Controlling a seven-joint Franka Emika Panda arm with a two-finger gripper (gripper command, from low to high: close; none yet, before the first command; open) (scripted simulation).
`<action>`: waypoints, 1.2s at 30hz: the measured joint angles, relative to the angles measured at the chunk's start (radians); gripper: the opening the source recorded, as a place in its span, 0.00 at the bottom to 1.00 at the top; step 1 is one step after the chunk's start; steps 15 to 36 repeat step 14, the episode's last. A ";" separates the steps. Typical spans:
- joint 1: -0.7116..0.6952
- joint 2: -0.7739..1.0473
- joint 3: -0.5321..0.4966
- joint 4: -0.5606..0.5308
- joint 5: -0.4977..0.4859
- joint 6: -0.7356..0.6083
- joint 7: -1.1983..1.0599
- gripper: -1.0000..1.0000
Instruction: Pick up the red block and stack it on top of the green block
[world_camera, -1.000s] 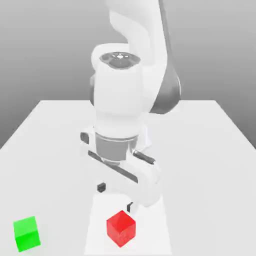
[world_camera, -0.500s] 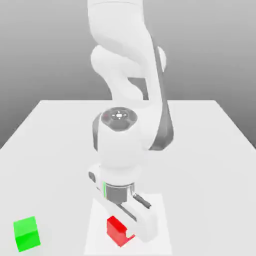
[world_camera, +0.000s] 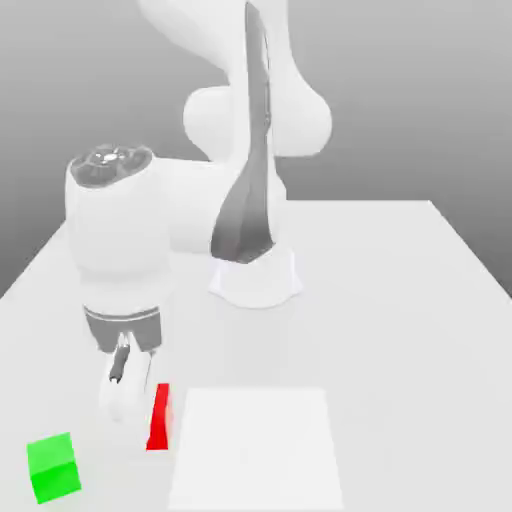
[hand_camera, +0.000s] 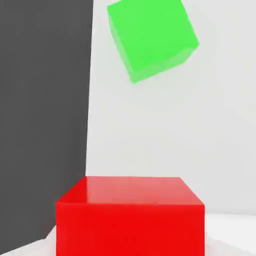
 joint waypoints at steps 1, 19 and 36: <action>-0.006 0.002 -0.017 0.011 0.006 -0.009 0.046 0.00; -0.062 0.150 -0.097 0.087 0.083 0.066 0.309 1.00; -0.062 0.150 -0.097 0.087 0.083 0.066 0.309 1.00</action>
